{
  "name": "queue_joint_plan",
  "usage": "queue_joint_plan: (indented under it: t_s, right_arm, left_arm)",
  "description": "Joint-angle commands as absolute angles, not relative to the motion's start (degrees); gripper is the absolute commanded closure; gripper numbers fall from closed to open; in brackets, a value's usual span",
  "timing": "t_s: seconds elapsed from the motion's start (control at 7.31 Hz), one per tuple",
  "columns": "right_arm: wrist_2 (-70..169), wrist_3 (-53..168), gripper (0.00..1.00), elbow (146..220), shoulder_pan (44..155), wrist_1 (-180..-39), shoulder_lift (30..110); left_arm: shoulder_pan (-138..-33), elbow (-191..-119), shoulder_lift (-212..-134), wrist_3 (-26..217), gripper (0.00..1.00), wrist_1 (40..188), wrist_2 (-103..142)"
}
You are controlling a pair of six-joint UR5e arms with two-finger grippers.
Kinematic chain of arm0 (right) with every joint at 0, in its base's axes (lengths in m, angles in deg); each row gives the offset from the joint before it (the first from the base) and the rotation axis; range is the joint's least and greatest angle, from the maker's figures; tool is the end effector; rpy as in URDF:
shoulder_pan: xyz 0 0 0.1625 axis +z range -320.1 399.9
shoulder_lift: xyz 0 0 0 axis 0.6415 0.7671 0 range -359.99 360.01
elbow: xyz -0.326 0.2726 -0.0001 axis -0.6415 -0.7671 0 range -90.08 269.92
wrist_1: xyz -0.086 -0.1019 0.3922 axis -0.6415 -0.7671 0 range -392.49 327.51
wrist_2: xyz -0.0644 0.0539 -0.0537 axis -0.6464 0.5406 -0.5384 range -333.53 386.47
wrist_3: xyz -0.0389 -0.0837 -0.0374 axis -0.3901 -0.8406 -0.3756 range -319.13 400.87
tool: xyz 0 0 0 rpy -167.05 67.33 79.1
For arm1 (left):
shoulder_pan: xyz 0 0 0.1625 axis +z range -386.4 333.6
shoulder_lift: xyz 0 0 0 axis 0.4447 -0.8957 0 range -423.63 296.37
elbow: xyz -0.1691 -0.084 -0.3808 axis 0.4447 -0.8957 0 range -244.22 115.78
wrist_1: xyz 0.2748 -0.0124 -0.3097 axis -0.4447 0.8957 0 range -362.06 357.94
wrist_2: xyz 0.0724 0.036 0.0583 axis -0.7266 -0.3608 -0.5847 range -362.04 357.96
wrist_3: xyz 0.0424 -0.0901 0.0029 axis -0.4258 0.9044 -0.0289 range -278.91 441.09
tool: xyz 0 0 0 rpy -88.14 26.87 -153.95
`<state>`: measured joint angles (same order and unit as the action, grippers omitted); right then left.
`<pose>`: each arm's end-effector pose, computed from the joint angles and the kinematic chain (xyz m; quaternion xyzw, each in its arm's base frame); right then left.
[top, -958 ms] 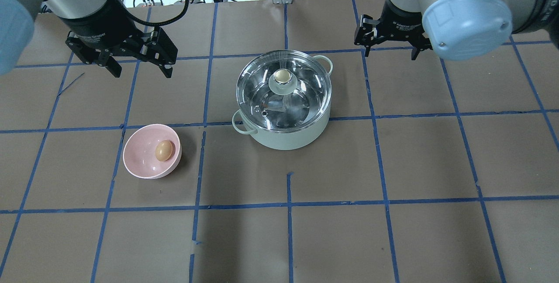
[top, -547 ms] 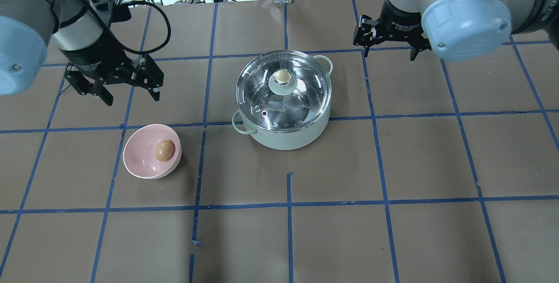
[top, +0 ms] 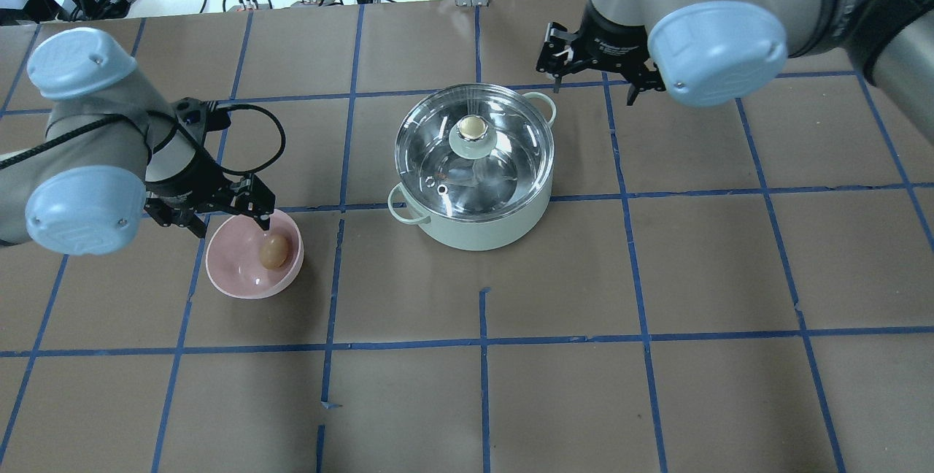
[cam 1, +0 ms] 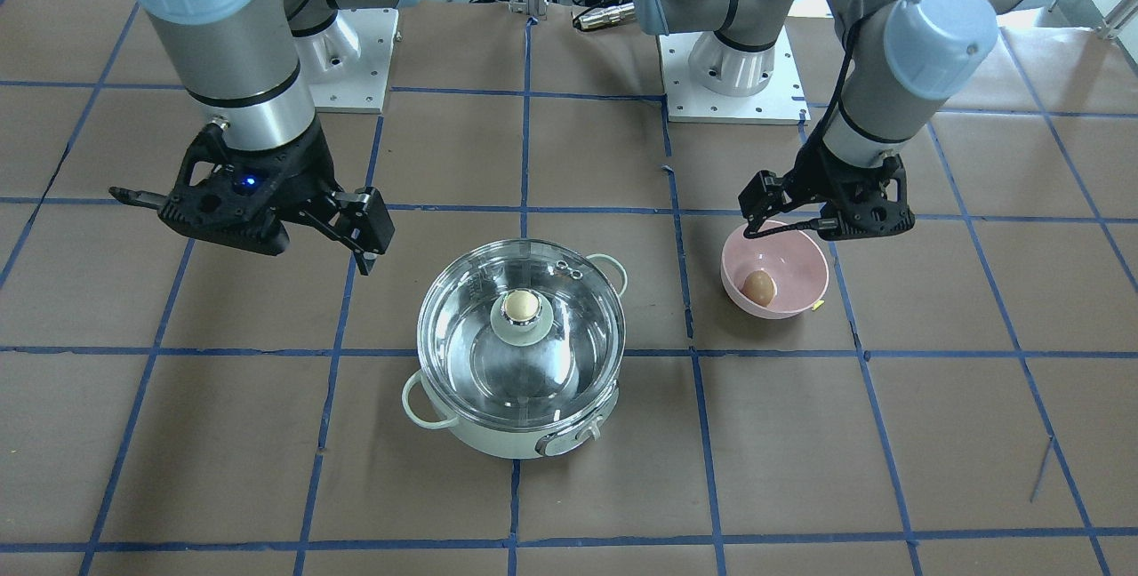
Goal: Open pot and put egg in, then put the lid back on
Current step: 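Lower the left gripper into the pink bowl while the right descends to the knob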
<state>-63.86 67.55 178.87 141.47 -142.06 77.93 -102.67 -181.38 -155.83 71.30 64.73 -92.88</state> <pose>0.2478 -0.5488 0.4193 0.1314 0.9885 -0.0713 0.0217 -0.0221 -0.4651 0.2852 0.0341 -0.9980 -0.0541 0.0038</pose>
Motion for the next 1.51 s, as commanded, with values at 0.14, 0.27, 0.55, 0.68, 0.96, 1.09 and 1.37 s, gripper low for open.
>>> queue_joint_plan:
  t_s: [0.14, 0.27, 0.55, 0.68, 0.96, 1.09, 1.37]
  right_arm:
    - [-64.14, 76.90, 0.00, 178.43, 150.72, -150.08, 70.95]
    - [-64.14, 76.47, 0.00, 178.43, 151.60, -150.17, 70.33]
    - [-64.49, 76.20, 0.00, 178.43, 153.89, -152.36, 68.05]
    - [-64.58, 75.50, 0.00, 178.43, 153.99, -152.46, 68.13]
    - [-68.26, 70.34, 0.01, 178.08, 153.90, -152.37, 68.21]
    - [-68.36, 68.92, 0.01, 176.86, 153.81, -152.28, 68.04]
    - [-68.36, 68.38, 0.03, 176.32, 153.55, -152.28, 67.86]
  left_arm:
    - [-101.02, -186.56, -159.42, 69.04, 0.02, 61.05, -92.57]
    - [-101.11, -186.39, -159.86, 68.87, 0.02, 60.70, -91.44]
    - [-101.11, -186.12, -162.14, 68.78, 0.02, 59.90, -91.43]
    - [-101.11, -186.03, -162.24, 68.78, 0.02, 59.90, -91.43]
    - [-101.11, -186.03, -162.33, 68.78, 0.02, 59.90, -91.51]
    - [-101.11, -185.95, -162.33, 68.78, 0.02, 59.90, -91.51]
    - [-101.11, -185.94, -162.33, 68.87, 0.02, 59.21, -91.51]
